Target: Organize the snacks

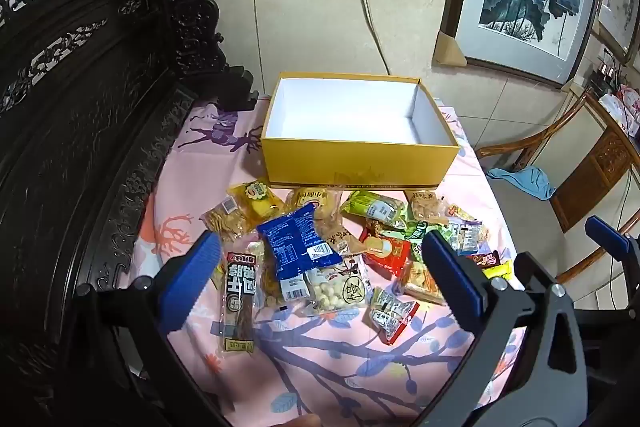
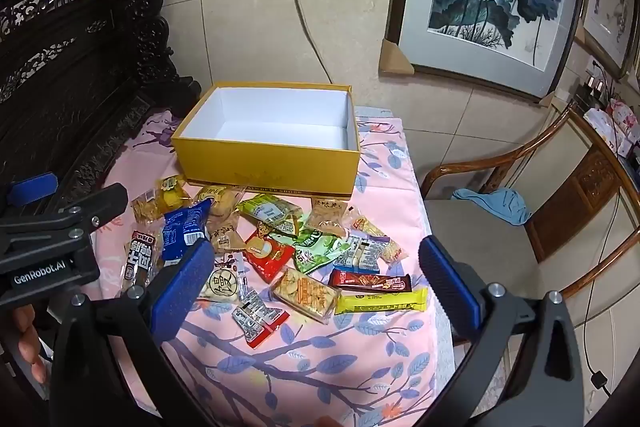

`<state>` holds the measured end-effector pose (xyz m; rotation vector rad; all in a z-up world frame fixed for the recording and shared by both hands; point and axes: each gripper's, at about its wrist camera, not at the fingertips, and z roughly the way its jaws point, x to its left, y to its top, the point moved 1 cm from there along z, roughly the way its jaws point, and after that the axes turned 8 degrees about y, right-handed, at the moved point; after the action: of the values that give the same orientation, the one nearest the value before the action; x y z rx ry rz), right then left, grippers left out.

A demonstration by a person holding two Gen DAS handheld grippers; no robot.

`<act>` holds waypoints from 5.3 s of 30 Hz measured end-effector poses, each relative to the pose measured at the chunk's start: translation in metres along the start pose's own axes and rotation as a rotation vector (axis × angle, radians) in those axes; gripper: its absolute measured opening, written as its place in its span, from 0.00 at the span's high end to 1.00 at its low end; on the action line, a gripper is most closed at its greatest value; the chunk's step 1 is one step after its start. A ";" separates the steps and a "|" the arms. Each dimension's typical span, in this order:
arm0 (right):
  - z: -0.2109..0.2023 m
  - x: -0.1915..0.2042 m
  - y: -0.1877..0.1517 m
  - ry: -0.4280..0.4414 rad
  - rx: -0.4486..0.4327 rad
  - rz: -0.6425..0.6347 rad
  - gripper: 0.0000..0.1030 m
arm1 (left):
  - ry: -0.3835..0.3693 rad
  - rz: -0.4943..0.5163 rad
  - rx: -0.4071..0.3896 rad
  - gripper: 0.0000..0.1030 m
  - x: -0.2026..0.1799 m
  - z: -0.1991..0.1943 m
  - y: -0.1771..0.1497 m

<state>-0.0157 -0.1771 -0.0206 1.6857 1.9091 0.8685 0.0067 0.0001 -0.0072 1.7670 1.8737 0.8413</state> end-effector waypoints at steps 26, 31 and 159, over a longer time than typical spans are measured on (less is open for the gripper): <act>0.001 0.003 0.000 -0.008 0.008 -0.023 0.01 | -0.006 -0.006 0.021 0.02 -0.001 0.005 -0.009; 0.002 0.006 0.000 -0.007 0.010 -0.024 0.01 | -0.009 -0.005 0.024 0.02 0.000 0.005 -0.012; 0.169 0.018 -0.106 0.335 0.313 -0.152 0.65 | 0.109 -0.106 0.297 0.51 0.007 0.221 -0.044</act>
<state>0.0243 -0.1382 -0.2134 1.6117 2.4748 0.8701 0.1232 0.0368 -0.1972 1.7999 2.2397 0.6596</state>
